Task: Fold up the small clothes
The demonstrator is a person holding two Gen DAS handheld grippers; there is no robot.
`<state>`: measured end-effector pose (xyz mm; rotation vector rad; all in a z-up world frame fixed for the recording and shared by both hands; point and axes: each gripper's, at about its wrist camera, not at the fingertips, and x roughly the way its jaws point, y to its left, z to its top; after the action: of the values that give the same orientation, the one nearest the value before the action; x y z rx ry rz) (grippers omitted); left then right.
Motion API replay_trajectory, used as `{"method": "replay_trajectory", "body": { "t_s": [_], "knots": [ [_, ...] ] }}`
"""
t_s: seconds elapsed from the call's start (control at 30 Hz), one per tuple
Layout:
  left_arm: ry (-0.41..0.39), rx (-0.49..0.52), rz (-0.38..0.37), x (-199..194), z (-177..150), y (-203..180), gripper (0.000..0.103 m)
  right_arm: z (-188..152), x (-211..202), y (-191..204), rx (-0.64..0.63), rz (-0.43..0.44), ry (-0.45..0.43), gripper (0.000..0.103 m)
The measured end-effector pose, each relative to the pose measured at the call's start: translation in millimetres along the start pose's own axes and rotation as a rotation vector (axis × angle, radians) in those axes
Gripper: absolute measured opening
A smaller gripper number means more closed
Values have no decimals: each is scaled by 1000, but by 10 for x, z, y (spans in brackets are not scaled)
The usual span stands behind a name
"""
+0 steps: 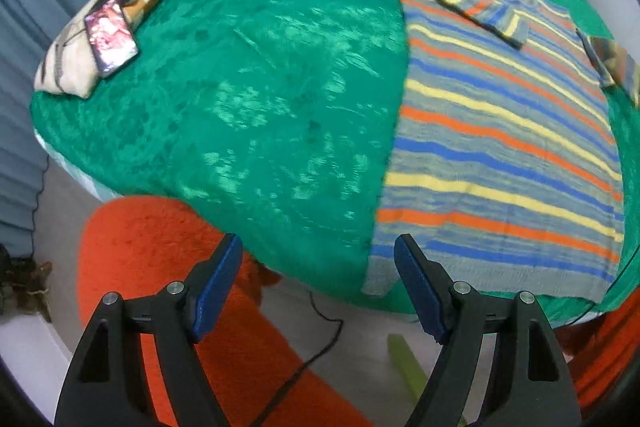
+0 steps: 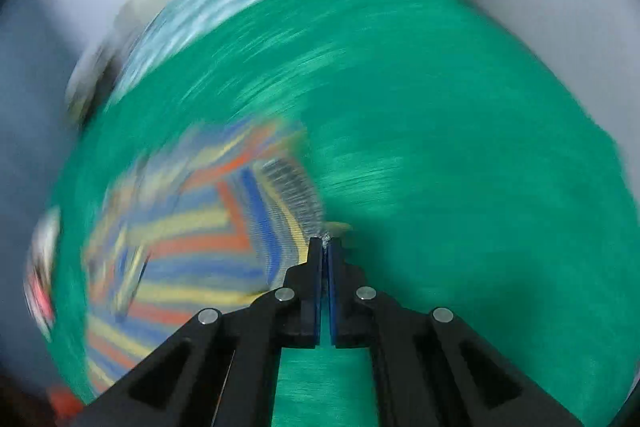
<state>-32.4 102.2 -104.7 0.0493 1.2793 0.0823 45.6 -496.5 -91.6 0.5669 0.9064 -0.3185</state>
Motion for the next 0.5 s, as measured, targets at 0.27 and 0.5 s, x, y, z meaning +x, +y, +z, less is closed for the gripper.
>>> {"method": "replay_trajectory", "body": {
  "t_s": [0.27, 0.5],
  "knots": [
    [-22, 91, -39, -143, 35, -403, 80, -276, 37, -882, 264, 134, -1, 6],
    [0, 69, -31, -125, -7, -348, 80, -313, 217, -849, 247, 147, 44, 7]
  ]
}}
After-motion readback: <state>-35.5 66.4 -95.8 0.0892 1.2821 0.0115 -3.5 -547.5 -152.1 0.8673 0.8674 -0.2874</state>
